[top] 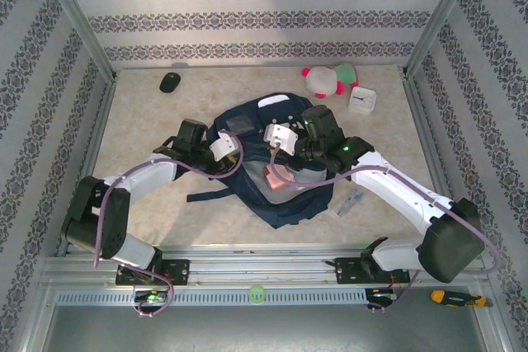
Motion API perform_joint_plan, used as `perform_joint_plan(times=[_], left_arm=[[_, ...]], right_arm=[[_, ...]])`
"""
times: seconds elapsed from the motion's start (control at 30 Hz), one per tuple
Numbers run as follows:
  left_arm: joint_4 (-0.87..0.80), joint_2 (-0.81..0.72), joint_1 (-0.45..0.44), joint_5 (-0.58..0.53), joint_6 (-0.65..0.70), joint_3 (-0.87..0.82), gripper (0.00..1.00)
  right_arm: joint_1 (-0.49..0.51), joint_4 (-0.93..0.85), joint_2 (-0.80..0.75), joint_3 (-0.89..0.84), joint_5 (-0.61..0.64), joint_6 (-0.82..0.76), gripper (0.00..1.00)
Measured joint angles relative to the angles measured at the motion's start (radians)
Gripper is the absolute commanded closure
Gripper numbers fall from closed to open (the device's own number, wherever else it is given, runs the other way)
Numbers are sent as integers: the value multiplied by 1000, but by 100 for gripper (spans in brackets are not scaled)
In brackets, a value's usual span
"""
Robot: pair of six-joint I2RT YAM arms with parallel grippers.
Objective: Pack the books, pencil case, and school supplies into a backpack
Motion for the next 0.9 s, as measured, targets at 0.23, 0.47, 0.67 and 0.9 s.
perform_joint_plan(times=[0.23,0.47,0.67,0.9], left_arm=[[-12,-96,-57,67,-151,-31,100],[-55,-145,-91,-98,-286,-69,52],[-49,-199,-36,-212,-299,-96,30],[-41,-116,-19,-216,-160,-61,23]], right_arm=[[12,74,52,-33,4,12,100],[15,117,43,-92,3,8,100],[-38,106,-60,-117,-89,-19,100],[-97,37,-101,-98,-230,-34,100]])
